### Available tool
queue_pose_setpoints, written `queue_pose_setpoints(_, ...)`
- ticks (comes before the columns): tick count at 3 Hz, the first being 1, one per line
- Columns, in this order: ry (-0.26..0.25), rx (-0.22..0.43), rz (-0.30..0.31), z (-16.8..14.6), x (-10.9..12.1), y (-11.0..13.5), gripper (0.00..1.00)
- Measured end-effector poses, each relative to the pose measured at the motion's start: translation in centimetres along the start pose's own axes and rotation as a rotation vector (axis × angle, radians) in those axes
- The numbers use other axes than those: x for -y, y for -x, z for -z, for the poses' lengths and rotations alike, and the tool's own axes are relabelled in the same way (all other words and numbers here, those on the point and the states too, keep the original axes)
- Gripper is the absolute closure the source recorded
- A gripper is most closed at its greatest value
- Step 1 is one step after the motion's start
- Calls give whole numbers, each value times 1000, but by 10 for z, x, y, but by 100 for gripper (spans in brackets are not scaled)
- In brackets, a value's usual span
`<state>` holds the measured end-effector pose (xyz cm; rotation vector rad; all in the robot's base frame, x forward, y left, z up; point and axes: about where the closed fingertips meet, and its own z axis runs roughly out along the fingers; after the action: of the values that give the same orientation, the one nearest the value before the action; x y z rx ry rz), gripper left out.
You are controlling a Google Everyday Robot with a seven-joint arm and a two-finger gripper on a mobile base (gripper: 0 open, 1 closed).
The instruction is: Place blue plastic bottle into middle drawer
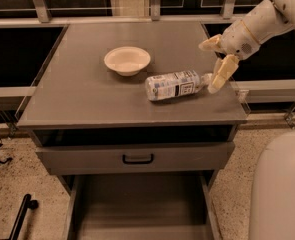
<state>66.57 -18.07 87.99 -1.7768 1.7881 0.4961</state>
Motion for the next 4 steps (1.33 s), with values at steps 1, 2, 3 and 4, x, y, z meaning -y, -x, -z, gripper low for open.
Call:
queue_pose_setpoints(1,26,22,4,-11,-1,3,0)
queue_pose_setpoints(2,63,40,6,-28,-4,6,0)
queue_pose_setpoints(3,101,53,2,-44,-9,6,0)
queue_pose_setpoints(4,131,62,-5,-58,-16,3,2)
